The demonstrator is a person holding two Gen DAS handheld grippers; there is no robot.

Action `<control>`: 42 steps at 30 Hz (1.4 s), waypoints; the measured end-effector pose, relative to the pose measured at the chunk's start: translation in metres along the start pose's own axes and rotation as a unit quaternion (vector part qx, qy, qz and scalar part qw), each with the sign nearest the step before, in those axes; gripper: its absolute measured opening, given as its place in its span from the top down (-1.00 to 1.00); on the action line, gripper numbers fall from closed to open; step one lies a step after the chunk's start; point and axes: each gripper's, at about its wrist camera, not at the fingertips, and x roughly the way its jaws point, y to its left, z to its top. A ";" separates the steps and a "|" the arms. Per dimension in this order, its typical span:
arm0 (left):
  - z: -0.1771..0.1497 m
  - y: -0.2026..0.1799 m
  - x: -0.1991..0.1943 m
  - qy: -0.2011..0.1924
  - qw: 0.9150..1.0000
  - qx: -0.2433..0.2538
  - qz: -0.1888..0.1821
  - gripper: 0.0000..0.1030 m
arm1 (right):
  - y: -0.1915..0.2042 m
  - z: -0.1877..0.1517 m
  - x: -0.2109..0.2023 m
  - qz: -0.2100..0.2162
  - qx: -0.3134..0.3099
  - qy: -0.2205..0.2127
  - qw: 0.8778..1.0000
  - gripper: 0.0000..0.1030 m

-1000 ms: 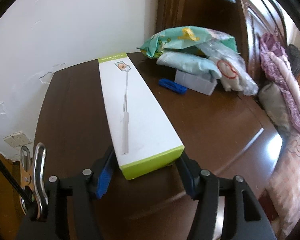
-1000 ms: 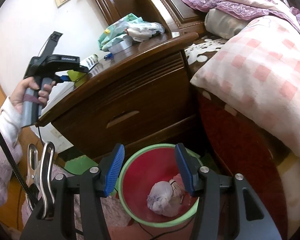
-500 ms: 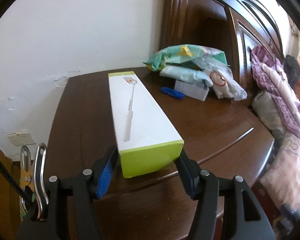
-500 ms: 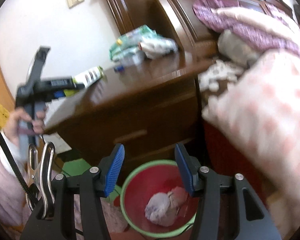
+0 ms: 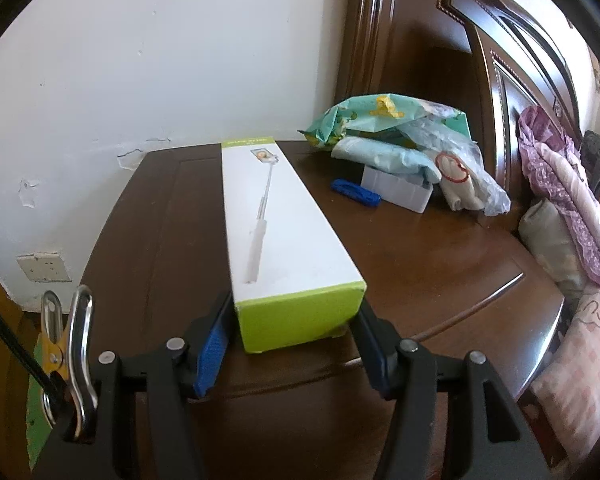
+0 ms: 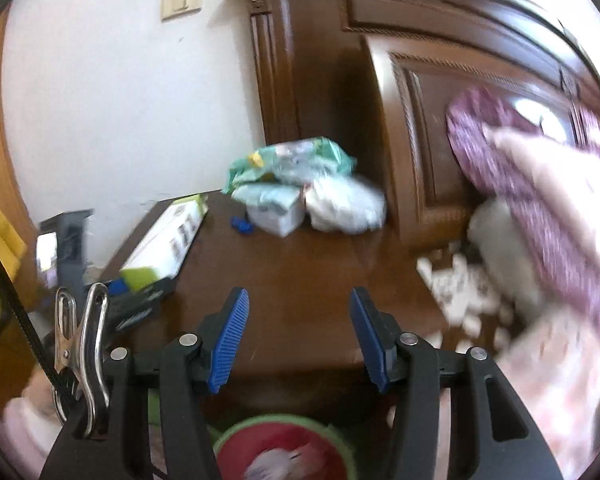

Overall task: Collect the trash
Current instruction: 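Close the left tool on the box while the right tool moves to the plastic bag, then grasp the clear plastic bag with the right tool while the left tool holds the box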

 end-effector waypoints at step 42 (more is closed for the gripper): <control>0.011 0.017 -0.012 -0.027 0.997 -0.051 -0.049 -0.17 | -0.011 0.106 0.107 -0.095 0.016 -0.016 0.995 0.90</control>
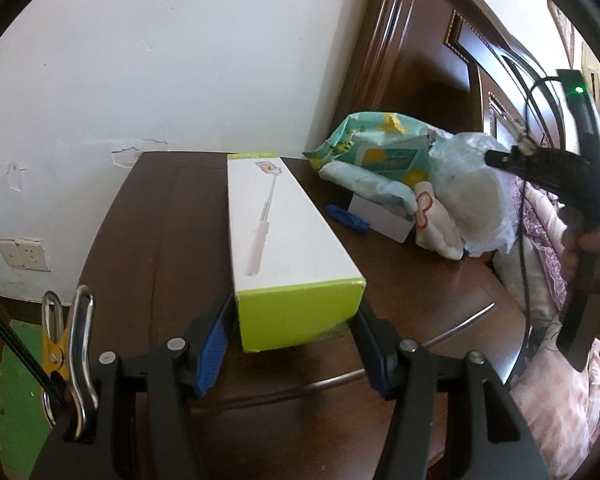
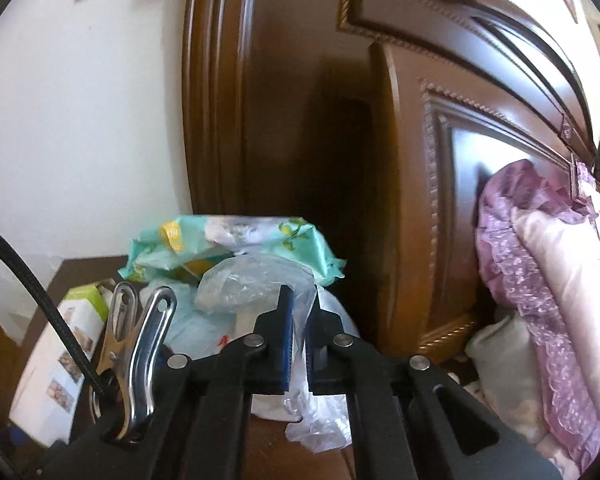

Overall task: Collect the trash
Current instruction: 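Grasp the clear plastic bag with the right tool while the left tool holds the box, then lift the box and plastic bag off the nightstand with both tools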

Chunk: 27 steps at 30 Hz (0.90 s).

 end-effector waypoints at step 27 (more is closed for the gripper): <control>0.007 -0.009 -0.027 -0.027 0.999 0.002 -0.028 -0.15 | -0.031 0.001 -0.111 0.031 0.026 -0.085 0.996 0.90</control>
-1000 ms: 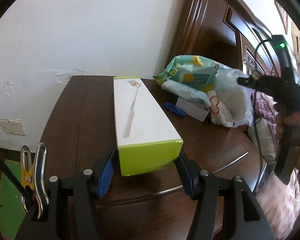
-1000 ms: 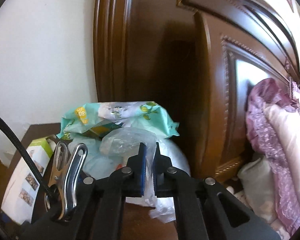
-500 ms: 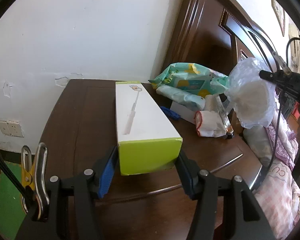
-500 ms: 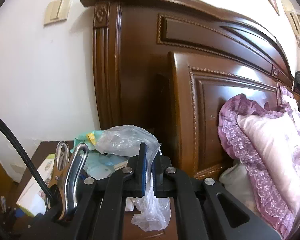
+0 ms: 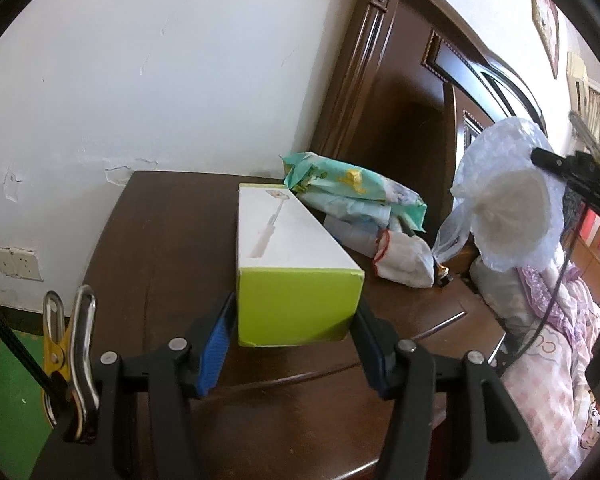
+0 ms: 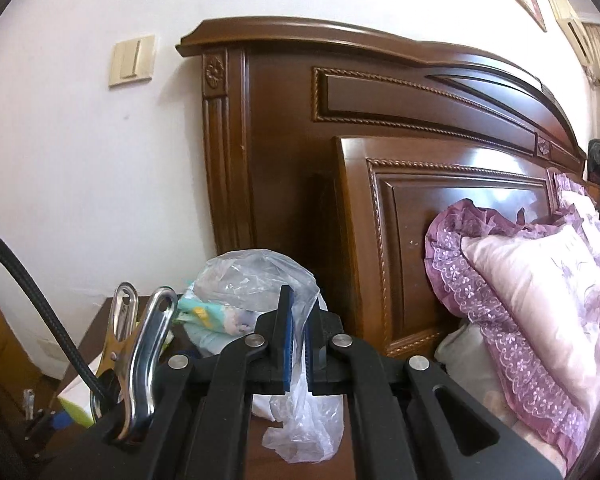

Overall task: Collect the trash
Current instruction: 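Lift the box and plastic bag off the nightstand with both tools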

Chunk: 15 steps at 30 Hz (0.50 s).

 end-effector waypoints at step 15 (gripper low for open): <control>0.002 -0.010 -0.034 -0.007 0.999 0.011 -0.048 -0.13 | -0.004 -0.020 -0.090 0.008 0.014 -0.030 0.999 0.90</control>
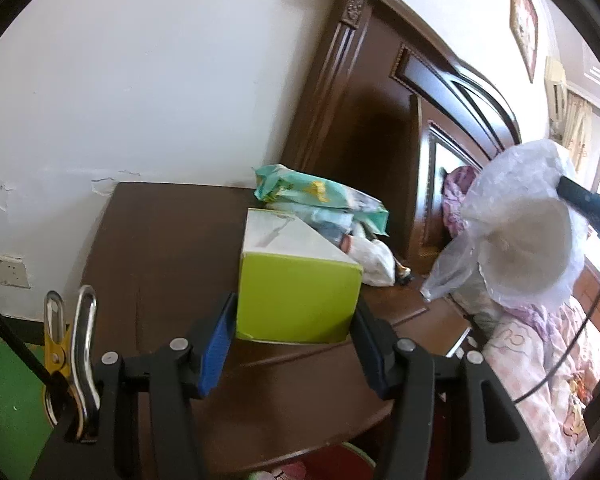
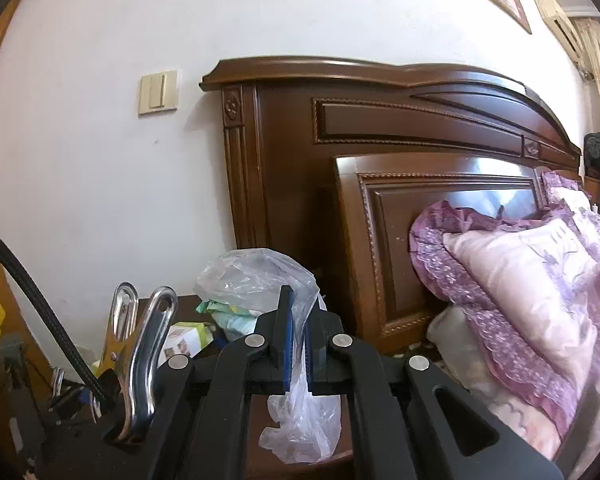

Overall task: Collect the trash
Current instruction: 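Lift the box and plastic bag off the nightstand with both tools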

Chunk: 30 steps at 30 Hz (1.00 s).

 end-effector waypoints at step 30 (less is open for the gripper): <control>-0.038 -0.023 -0.105 0.065 0.992 0.045 -0.098 -0.12 | -0.016 -0.118 -0.135 0.037 0.083 0.021 0.996 0.90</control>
